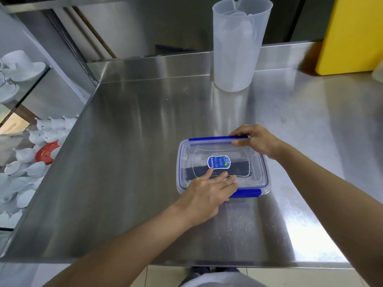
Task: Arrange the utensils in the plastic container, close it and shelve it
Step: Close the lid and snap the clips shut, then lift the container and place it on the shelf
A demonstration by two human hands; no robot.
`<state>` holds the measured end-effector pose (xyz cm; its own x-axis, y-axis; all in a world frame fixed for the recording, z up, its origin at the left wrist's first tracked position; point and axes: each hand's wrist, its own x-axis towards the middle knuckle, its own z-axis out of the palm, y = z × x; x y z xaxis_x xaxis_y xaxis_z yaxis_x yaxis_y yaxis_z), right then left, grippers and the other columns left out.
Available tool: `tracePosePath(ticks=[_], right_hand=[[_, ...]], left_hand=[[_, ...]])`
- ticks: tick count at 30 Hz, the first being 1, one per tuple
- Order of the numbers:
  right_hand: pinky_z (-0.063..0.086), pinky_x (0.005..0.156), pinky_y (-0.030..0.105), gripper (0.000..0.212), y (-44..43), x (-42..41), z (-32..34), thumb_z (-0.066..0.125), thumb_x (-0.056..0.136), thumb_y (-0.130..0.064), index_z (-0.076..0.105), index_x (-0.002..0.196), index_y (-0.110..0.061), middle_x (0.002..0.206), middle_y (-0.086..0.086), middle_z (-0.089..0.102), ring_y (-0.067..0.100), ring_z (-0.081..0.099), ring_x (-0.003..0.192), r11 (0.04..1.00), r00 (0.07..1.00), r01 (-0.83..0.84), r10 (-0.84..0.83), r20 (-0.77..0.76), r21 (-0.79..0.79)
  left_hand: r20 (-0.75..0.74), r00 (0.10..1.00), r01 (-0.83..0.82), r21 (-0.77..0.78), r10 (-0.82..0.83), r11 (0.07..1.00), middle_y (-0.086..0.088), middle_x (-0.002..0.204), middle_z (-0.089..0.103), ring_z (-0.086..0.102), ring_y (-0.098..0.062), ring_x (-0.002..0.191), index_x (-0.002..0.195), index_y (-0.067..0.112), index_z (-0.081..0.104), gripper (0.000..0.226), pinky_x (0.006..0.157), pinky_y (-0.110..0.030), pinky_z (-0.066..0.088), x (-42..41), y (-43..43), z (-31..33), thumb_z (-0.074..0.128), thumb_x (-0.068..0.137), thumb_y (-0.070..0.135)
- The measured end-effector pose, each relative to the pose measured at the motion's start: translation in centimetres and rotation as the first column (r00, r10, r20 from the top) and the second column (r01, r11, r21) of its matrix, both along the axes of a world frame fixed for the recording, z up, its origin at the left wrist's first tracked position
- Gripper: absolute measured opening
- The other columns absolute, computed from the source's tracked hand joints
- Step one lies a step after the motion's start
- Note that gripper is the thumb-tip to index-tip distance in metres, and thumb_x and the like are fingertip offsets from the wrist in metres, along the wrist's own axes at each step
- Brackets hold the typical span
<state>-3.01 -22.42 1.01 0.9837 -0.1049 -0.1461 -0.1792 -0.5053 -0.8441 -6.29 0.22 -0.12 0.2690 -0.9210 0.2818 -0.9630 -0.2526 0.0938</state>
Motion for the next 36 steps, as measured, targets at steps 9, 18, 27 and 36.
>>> tracePosePath(ticks=[9,18,27,36], right_hand=[[0.048,0.069,0.033,0.021,0.3,-1.6,-1.1,0.069,0.081,-0.03,0.064,0.09,-0.012,0.087,0.006,0.061,0.021,0.055,0.076,0.968,0.969,0.248,-0.247,0.031,-0.041],[0.046,0.063,0.038,0.043,6.7,-6.3,-2.0,0.053,0.085,-0.052,0.046,0.09,-0.01,0.084,0.005,0.056,0.026,0.055,0.071,0.914,0.938,0.344,-0.342,0.046,-0.215],[0.031,0.11,0.038,0.115,7.4,-9.2,-2.4,0.078,0.066,-0.044,-0.002,0.146,-0.027,0.146,-0.019,0.021,0.003,0.033,0.13,0.989,0.993,0.103,-0.097,-0.065,0.106],[0.048,0.096,0.026,0.109,8.5,-7.6,-3.1,0.084,0.066,-0.015,0.009,0.143,-0.032,0.137,-0.018,0.042,0.003,0.048,0.122,0.946,0.998,0.023,-0.042,0.054,0.323]], left_hand=[[0.069,0.962,-0.261,-0.06,0.265,0.964,-0.008,0.119,0.067,0.064,-0.025,0.109,0.107,0.013,0.07,0.057,0.098,-0.041,0.041,2.6,3.3,-1.4,0.067,0.056,-0.01],[-0.778,0.364,-0.614,0.214,0.512,0.76,0.011,0.158,0.0,0.007,-0.008,0.144,0.15,0.028,0.001,0.075,0.117,-0.035,0.012,4.1,3.5,-0.6,0.041,0.092,0.056],[-0.971,0.05,-0.47,0.184,0.235,0.863,0.022,0.149,0.009,0.026,-0.003,0.136,0.14,0.038,-0.028,0.154,0.114,-0.036,0.024,6.4,6.6,-1.1,0.083,0.036,0.066],[-0.978,0.188,-0.497,-0.011,0.095,0.868,0.01,0.138,0.05,0.048,-0.012,0.127,0.143,0.032,0.027,0.105,0.105,-0.047,0.04,5.6,6.5,-2.0,0.087,0.057,0.038]])
